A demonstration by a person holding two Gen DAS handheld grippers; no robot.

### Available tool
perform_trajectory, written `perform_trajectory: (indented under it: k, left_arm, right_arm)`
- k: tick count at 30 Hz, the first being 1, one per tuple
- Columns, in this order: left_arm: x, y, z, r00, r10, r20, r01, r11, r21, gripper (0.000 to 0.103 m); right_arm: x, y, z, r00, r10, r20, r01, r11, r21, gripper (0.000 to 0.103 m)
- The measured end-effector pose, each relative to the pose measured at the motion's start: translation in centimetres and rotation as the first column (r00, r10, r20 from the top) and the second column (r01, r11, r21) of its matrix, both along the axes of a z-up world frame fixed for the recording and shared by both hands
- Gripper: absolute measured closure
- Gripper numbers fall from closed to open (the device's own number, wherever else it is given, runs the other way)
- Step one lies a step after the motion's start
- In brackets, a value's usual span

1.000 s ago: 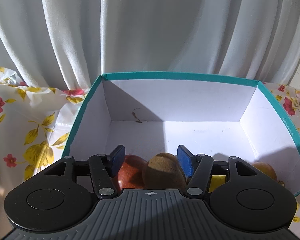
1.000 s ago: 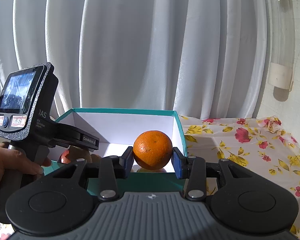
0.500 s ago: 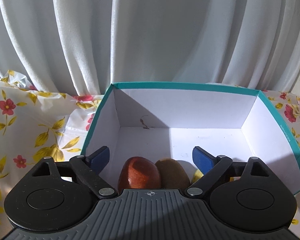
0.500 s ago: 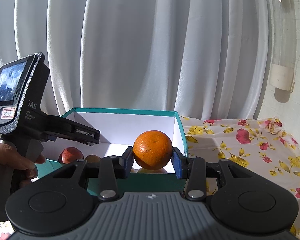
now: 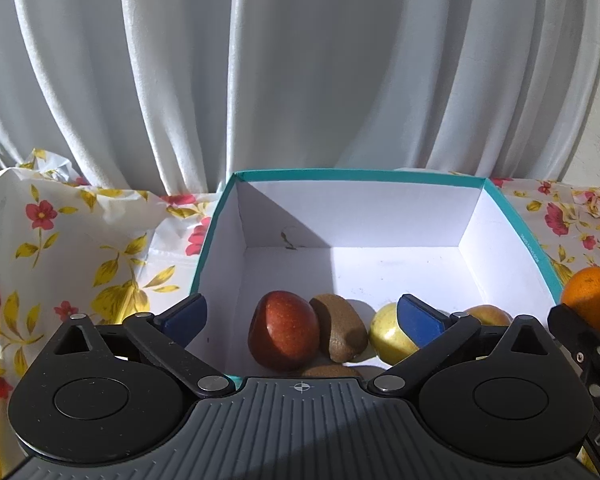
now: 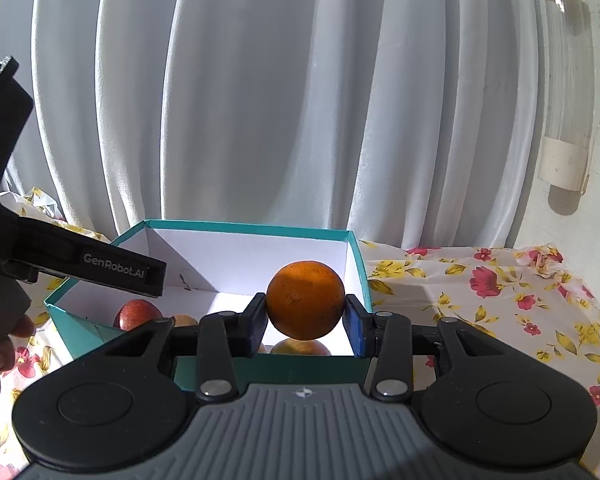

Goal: Organize fruits
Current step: 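Lower the orange into the box and open the right tool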

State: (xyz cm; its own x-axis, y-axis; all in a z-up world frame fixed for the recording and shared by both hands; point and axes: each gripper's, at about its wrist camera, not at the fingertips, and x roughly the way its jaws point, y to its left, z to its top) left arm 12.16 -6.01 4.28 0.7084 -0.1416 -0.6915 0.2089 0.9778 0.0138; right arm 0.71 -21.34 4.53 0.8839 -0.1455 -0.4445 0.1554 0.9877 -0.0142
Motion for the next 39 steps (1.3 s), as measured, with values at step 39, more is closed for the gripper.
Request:
perform_trajectory:
  k: [39]
  left_arm:
    - [-5.4,4.1,0.8,0.993,0.113,-0.030,-0.114,0.992,-0.046,0.000]
  right_arm:
    - [4.5,-0.4,-3.7,0.996,0.013,-0.093,-0.016,1.000,-0.026,0.062]
